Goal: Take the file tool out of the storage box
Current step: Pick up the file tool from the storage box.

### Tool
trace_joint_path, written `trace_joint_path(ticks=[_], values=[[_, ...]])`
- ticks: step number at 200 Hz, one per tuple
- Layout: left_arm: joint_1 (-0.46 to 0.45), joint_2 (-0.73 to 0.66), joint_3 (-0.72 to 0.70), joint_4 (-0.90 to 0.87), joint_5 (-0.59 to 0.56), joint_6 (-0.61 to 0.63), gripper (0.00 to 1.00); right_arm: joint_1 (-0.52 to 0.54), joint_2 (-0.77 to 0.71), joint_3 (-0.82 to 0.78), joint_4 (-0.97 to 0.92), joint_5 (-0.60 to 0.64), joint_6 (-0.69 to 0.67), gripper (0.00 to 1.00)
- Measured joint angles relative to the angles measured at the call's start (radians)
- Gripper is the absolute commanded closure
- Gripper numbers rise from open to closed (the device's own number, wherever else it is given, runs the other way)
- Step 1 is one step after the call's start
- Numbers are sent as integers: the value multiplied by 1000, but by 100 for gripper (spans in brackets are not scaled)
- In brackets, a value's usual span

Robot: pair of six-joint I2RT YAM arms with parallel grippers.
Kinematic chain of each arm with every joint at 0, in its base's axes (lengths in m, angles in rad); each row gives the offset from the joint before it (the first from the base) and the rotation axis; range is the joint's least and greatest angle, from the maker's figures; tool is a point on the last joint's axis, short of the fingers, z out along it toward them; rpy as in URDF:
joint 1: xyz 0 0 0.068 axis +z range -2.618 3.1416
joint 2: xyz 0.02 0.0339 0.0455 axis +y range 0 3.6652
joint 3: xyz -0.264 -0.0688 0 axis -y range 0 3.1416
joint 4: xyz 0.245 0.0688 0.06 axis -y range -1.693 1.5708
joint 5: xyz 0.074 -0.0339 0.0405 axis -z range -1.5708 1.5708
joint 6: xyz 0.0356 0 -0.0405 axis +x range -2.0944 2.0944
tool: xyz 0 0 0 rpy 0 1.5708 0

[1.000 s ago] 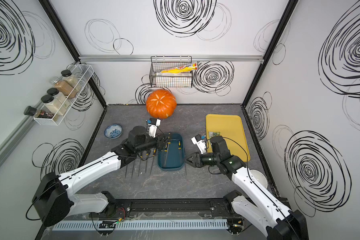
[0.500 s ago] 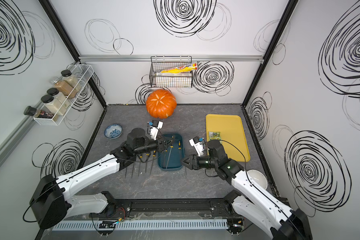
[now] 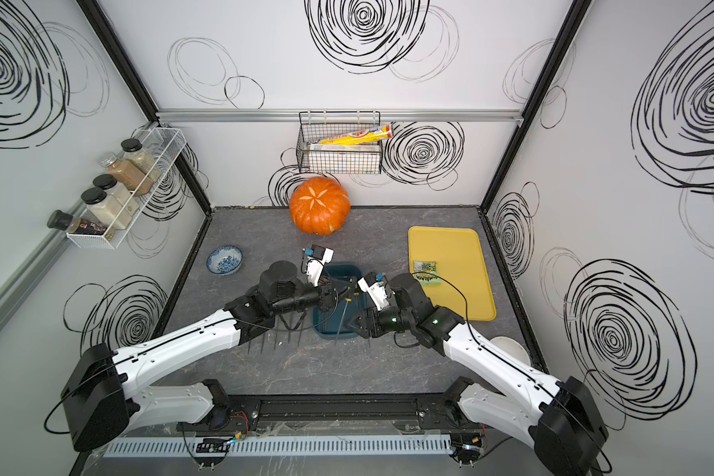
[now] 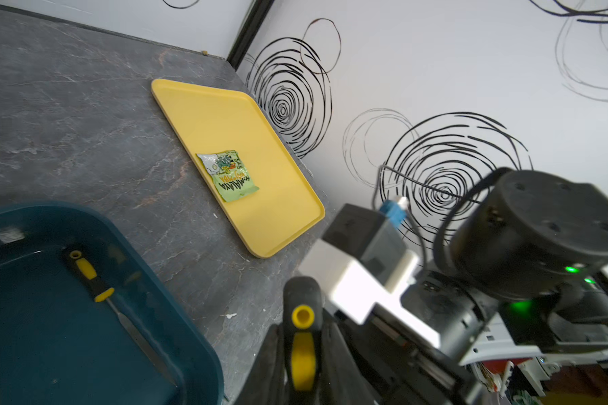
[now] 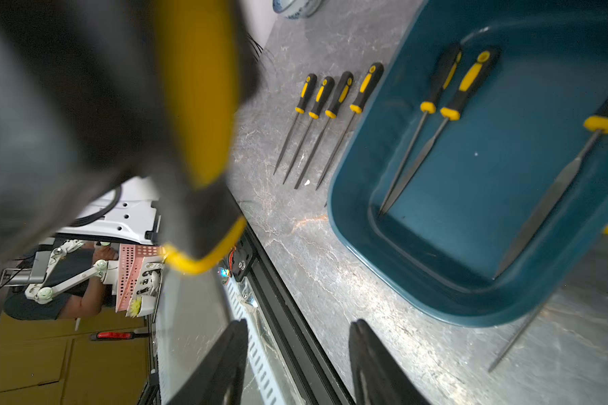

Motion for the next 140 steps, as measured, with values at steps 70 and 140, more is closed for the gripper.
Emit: trace_joint_path(ticks=[70,140], values=[[-5,-2,-2,0,-47,-6,99,7,-16,-28,98,-38,23,45],[-14,2,-1,-6,-50,-5,99,22,80,-27,142,-90,2,62]])
